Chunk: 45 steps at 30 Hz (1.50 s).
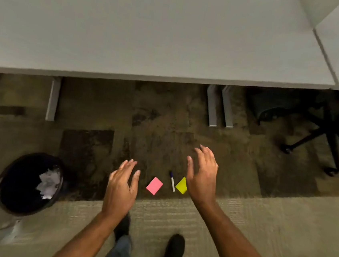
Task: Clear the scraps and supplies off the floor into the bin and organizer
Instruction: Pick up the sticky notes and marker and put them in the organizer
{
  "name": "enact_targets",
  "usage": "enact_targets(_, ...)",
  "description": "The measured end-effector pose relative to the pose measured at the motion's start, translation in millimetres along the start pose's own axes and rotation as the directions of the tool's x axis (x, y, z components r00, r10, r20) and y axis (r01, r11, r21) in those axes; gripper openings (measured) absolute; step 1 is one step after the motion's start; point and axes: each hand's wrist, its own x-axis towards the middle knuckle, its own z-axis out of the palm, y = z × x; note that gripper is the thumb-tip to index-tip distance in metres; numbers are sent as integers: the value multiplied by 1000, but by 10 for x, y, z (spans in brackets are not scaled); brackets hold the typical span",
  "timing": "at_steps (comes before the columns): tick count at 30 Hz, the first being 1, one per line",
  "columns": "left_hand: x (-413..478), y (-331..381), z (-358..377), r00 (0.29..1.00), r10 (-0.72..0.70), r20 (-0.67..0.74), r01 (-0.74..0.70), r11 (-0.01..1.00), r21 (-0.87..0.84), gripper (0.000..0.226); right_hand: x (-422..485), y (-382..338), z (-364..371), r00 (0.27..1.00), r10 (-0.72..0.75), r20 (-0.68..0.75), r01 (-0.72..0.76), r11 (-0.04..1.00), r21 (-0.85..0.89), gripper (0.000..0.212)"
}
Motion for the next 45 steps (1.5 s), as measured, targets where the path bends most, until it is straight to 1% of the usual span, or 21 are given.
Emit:
enact_targets(3, -167, -299, 560, 969, -223, 107, 220, 975, 43, 32, -240, 660, 391, 992, 117, 54, -118, 993, 17, 37)
enact_targets(5, -232, -584, 944, 922, -355, 152, 348, 935, 70, 31, -357, 1060, 710, 972, 207, 106, -212, 977, 34, 37)
enact_targets(7, -261, -919, 1373, 872, -455, 178, 452, 890, 62, 28, -420, 1461, 1104, 948, 283, 147, -292, 955, 49, 38)
enact_targets(10, -226, -1454, 2060, 817, -529, 228, 532, 845, 55, 20, -445, 2029, 1795, 895, 380, 235, -397, 917, 32, 42)
enact_targets(13, -116, -1952, 2759, 772, -581, 258, 599, 801, 12, 20, -426, 2565, 2550, 824, 481, 300, -512, 859, 27, 41)
enact_targets(15, -38, -2257, 3205, 762, -584, 280, 609, 793, -3, 22, -411, 2885, 3044, 770, 548, 327, -587, 809, 24, 42)
enact_targets(17, 44, -2561, 3623, 765, -570, 300, 596, 803, 6, 26, -410, 3179, 3516, 716, 611, 336, -653, 758, 13, 49)
enact_targets(20, 167, -2951, 4144, 766, -577, 284, 598, 801, 16, 34, -431, 3568, 4093, 640, 697, 321, -744, 668, 32, 53)
enact_targets(22, 252, -3151, 4428, 759, -592, 270, 612, 791, 13, 37, -439, 3797, 4397, 609, 735, 299, -779, 626, 49, 56)
enact_targets(24, 335, -3318, 4675, 777, -570, 265, 591, 807, 2, 36, -419, 4002, 4641, 591, 759, 273, -797, 603, 47, 61)
enact_targets(27, 439, -3517, 4971, 804, -531, 268, 542, 840, 39, 34, -337, 4241, 4920, 575, 785, 232, -812, 583, 38, 73)
enact_targets(30, 520, -3611, 5169, 792, -554, 255, 559, 827, 60, 51, -257, 4370, 5110, 558, 807, 195, -823, 568, 8, 85)
enact_targets(32, 567, -3634, 5271, 803, -550, 230, 539, 835, 112, 63, -233, 4417, 5204, 539, 830, 145, -839, 544, 6, 89)
enact_targets(34, 598, -3632, 5348, 805, -550, 224, 527, 835, 158, 66, -228, 4439, 5265, 527, 845, 95, -849, 528, 15, 89)
enact_targets(36, 608, -3629, 5403, 805, -546, 234, 511, 837, 195, 67, -233, 4464, 5303, 516, 853, 76, -856, 513, 56, 89)
enact_targets(38, 625, -3637, 5431, 804, -545, 239, 514, 838, 182, 63, -228, 4513, 5317, 507, 856, 101, -860, 495, 125, 82)
enact_targets(39, 640, -3640, 5435, 802, -547, 241, 524, 837, 158, 59, -221, 4541, 5320, 506, 853, 125, -859, 485, 166, 73)
enact_targets(41, 658, -3644, 5443, 803, -538, 255, 521, 843, 134, 49, -204, 4570, 5308, 511, 845, 160, -852, 471, 229, 46)
enact_targets(43, 655, -3632, 5451, 805, -530, 267, 506, 848, 157, 39, -207, 4531, 5268, 523, 840, 146, -828, 460, 321, 20)
enact_targets(44, 647, -3625, 5457, 802, -538, 259, 516, 843, 153, 33, -214, 4489, 5237, 535, 834, 132, -800, 450, 398, 14)
enact_targets(45, 633, -3616, 5462, 793, -557, 248, 543, 830, 127, 28, -225, 4445, 5198, 546, 829, 121, -765, 434, 476, 15)
